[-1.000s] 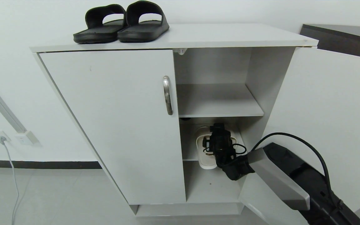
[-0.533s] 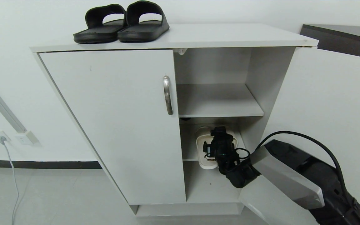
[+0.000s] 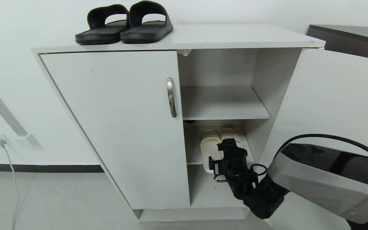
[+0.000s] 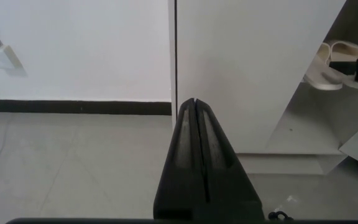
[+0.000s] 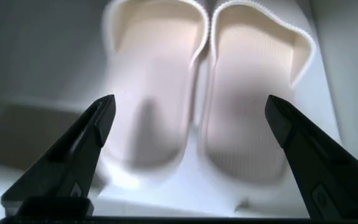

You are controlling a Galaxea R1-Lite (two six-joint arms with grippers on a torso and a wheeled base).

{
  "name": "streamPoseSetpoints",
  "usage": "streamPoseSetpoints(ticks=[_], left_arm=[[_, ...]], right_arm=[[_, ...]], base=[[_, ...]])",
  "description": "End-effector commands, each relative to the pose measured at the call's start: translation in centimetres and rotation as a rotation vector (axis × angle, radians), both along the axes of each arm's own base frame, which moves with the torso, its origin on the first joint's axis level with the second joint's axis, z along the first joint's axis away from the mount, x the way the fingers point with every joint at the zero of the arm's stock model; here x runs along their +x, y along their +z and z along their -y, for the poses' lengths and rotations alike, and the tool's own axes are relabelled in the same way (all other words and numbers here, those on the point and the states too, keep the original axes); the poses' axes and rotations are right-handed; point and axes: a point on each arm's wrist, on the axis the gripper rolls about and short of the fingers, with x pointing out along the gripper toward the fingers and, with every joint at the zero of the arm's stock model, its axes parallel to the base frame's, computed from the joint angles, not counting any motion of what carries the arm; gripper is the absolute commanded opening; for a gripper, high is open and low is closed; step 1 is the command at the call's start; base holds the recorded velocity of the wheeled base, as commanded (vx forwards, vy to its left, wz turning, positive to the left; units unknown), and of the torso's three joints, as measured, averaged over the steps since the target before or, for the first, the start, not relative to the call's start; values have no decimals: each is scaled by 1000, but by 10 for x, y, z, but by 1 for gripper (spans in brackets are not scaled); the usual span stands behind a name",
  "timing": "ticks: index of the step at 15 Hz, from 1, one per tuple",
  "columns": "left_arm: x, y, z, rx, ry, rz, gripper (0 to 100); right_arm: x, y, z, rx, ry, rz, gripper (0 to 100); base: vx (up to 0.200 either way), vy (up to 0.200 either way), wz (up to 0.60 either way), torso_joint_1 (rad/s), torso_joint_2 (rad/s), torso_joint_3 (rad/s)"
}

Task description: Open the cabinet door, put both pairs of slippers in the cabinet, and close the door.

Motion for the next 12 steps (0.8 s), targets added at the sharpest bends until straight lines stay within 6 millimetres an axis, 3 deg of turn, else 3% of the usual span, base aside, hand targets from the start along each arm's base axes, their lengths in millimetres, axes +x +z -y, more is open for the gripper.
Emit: streamPoseSetpoints(ticks=[1,3,6,12], left_arm=[[0,0,0,-1,0,-1,0],[0,0,0,-1,0,0,0],[0,0,0,-1,0,0,0],[0,0,0,-1,0,0,0]], right_arm=[[-35,14,2,9,49,10,100],[-53,8,5,18,63,25,100],[-61,2,11,25,33,37,100],[-63,5,8,50,39,68,100]], base=[[0,0,0,0,0,0],[0,0,0,0,0,0],[0,0,0,0,0,0],[-200,0,0,-1,5,-1]])
